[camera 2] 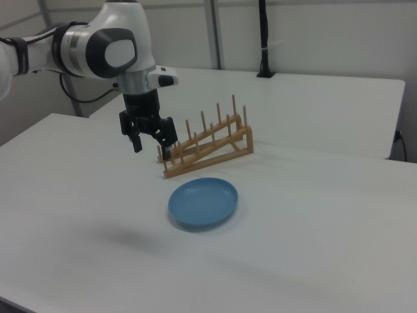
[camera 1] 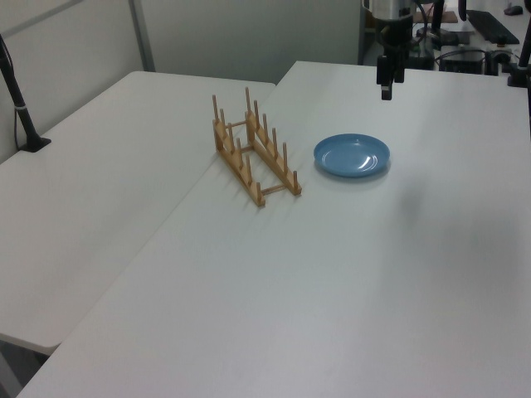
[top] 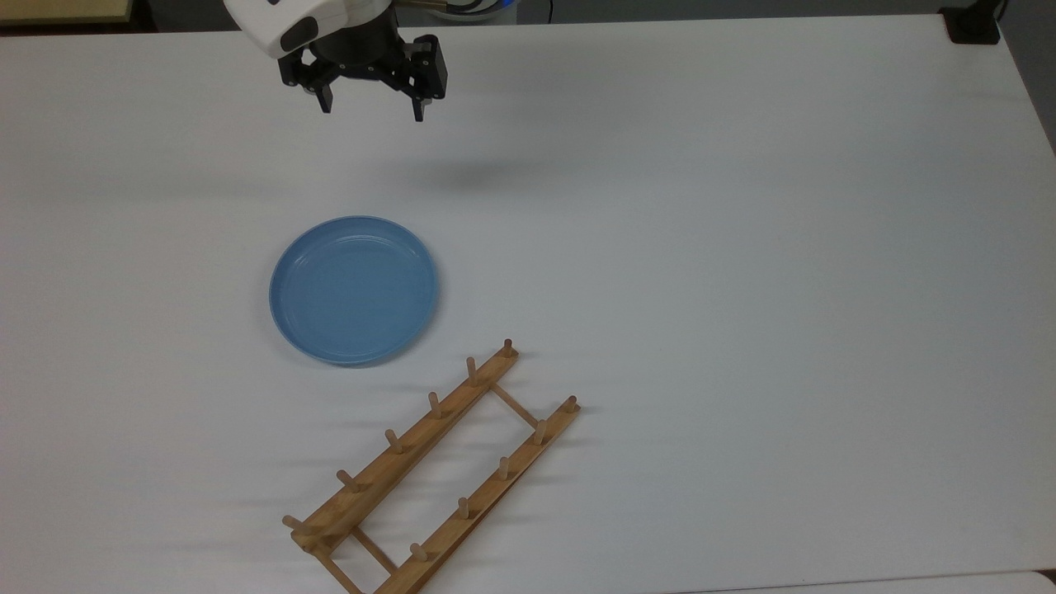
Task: Place plate in plate rack
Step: 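Move the open gripper over the rim of the light blue plate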
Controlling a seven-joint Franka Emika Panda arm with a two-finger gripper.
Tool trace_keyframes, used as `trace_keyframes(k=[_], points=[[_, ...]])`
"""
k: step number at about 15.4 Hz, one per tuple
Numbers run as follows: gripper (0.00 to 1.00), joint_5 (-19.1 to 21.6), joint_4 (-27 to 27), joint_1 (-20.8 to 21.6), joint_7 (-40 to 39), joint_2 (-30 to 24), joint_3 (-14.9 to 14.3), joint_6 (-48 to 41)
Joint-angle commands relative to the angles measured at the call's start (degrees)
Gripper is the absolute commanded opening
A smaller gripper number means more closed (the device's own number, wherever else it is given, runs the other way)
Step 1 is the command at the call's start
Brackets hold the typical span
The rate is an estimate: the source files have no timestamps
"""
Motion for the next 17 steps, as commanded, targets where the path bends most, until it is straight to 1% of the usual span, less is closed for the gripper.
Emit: trace_keyframes(k=[1, 5, 7, 9, 12, 15, 17], points=[[1.00, -1.2, 1.3, -0.1, 0.9, 0.3, -0.1, -1.4], [1.00, -1.9, 2.9, -0.9, 0.2, 1.4, -0.2, 0.8], [1.00, -1.8, 5.6, -1.0, 0.5, 3.3, -0.2, 2.3], [1.00, -1.3, 7.9, -2.2, 0.4, 5.7, -0.2, 2.9], [1.00, -0.6, 8.7, -3.9, 1.0, 8.4, -0.2, 6.8], [1.00, 0.6, 8.7, -4.5, 1.0, 12.0, -0.1, 10.2], [1.00, 3.1, 8.7, -6.5, 0.9, 14.2, -0.1, 14.0]])
